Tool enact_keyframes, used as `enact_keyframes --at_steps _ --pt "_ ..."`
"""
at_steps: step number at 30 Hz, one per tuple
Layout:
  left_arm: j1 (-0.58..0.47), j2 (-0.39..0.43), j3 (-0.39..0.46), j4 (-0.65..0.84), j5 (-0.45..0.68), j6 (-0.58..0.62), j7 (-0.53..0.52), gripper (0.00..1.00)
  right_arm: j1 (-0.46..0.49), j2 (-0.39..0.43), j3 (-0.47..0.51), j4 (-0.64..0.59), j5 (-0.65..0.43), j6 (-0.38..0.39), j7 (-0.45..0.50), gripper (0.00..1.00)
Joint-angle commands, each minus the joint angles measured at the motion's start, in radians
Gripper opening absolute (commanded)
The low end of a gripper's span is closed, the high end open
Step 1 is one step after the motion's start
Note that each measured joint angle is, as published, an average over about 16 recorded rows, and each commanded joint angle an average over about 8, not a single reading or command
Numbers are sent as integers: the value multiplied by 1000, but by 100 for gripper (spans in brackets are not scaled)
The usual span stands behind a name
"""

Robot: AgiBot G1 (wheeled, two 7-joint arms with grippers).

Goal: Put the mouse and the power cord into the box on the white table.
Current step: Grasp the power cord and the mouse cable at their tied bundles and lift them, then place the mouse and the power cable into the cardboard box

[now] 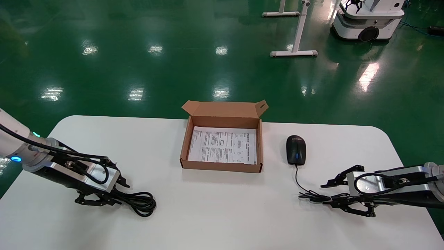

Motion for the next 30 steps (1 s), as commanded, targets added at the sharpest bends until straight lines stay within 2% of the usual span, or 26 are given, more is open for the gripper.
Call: enact_keyframes --at_steps 1,11,16,23,30 --pt "0 0 0 -1 0 0 0 0 0 0 0 1 0 0 0 0" --pt "-1 -2 -1 -3 -1 1 0 0 -1 1 0 2 0 1 0 0" --pt "-43 -32 -14 -11 -21 41 7 0 24 10 11 2 15 -9 10 0" --pt "-188 -117 -40 -47 -59 87 3 0 192 18 51 34 64 -18 53 0" --pt "-351 -128 -81 -67 -95 7 -75 0 331 -61 93 50 118 23 92 0"
